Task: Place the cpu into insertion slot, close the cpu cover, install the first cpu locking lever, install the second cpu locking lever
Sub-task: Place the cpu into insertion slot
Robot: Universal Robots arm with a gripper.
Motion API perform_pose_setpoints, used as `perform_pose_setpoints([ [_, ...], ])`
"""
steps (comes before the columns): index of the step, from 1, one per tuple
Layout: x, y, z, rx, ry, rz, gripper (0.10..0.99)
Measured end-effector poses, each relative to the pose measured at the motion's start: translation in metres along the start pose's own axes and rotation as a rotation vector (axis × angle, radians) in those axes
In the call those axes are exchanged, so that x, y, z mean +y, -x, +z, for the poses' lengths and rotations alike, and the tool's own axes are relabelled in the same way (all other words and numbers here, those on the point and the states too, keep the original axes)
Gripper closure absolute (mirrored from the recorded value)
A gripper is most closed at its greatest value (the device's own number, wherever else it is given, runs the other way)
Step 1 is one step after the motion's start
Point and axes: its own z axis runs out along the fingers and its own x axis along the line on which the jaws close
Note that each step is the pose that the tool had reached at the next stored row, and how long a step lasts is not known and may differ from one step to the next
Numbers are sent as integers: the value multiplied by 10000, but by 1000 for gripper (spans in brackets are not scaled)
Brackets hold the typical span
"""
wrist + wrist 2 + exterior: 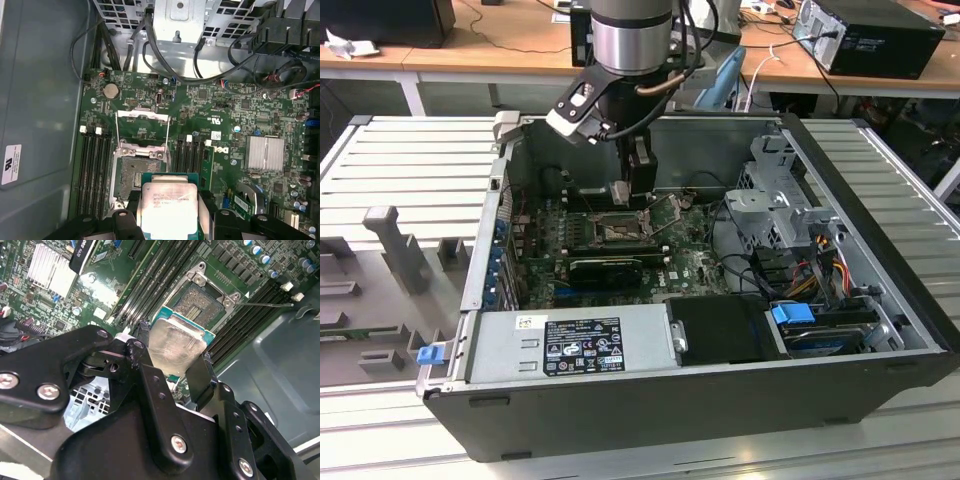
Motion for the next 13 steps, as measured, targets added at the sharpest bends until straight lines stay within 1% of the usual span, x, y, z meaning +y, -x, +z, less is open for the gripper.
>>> perform_pose_setpoints([
  [2, -1, 0, 16, 0, -1, 0, 549],
  [3, -4, 1, 50, -1, -1, 2, 549],
  [5, -6, 2, 93, -2, -3, 35, 549],
  [13, -9, 2, 130, -7, -3, 89, 549],
])
